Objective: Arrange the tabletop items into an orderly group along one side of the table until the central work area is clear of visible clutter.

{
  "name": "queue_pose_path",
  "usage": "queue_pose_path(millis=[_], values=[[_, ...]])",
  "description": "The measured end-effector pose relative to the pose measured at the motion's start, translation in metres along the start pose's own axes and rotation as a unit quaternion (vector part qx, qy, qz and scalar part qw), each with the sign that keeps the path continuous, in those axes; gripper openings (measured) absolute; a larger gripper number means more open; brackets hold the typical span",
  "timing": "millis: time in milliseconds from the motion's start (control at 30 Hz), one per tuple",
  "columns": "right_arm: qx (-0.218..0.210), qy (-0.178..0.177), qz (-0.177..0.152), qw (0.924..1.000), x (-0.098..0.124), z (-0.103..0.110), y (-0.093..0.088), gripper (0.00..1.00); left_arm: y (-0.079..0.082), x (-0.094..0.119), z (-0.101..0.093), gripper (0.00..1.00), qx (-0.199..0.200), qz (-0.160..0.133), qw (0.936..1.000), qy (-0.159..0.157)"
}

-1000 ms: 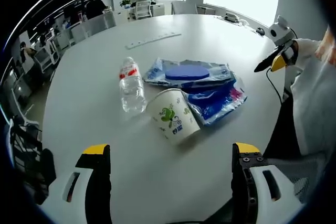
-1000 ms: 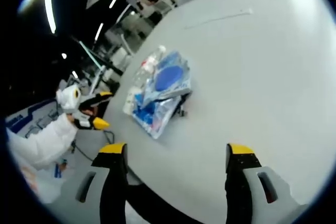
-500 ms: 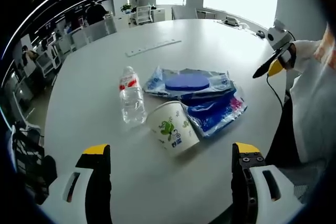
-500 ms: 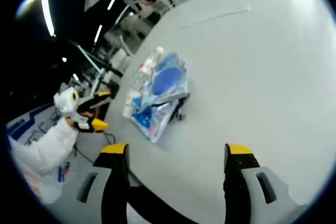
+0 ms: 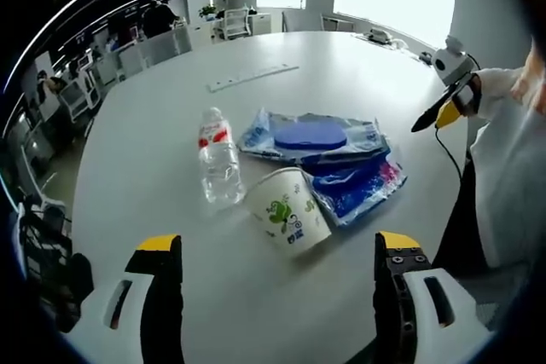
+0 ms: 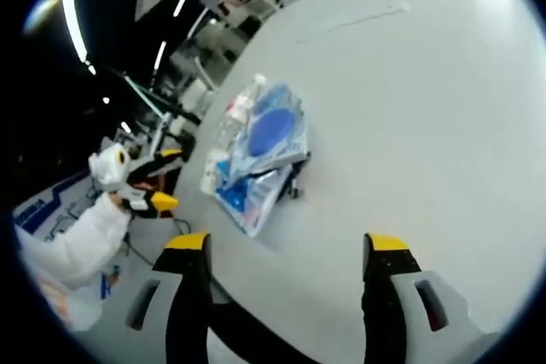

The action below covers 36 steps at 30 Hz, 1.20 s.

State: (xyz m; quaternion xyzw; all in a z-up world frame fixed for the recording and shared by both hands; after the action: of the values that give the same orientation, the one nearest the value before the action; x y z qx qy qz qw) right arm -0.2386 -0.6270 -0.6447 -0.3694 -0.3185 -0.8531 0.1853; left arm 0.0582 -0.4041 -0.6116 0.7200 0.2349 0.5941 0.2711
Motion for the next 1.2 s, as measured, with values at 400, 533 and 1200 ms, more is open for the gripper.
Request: queue_pose_path(millis=[400, 533, 1200], values=[[-0.014, 0.008, 0.01, 0.9998, -0.004, -0.002, 0.0, 0.69, 0.003, -0.004, -0.001, 0.96, 0.0, -0.011, 0.9999, -0.001], [-0.025, 0.006, 0.009, 0.9996, -0.003, -0.003, 0.001, 0.68, -0.001, -0.002, 0.001, 0.96, 0.005, -0.017, 0.9998, 0.007], [-0.079, 0.02, -0.006, 0.9967, -0.016, 0.003, 0.019, 0.65, -0.014, 0.001, 0.001, 0.95, 0.029, -0.032, 0.9989, 0.019]])
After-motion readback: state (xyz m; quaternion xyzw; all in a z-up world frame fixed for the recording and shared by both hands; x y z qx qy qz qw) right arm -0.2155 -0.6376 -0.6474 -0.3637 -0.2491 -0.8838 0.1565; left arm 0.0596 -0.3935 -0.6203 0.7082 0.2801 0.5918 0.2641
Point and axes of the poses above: the point that each gripper's makers call its tool centre point, and the gripper's own axes: x roughly backward along the fingers, z roughly to its left, y roughly out of its top, the point moved 10 cm from there along x, roughly backward along the fingers, and after that the axes turned 10 degrees about -y, right-handed, at the moved point
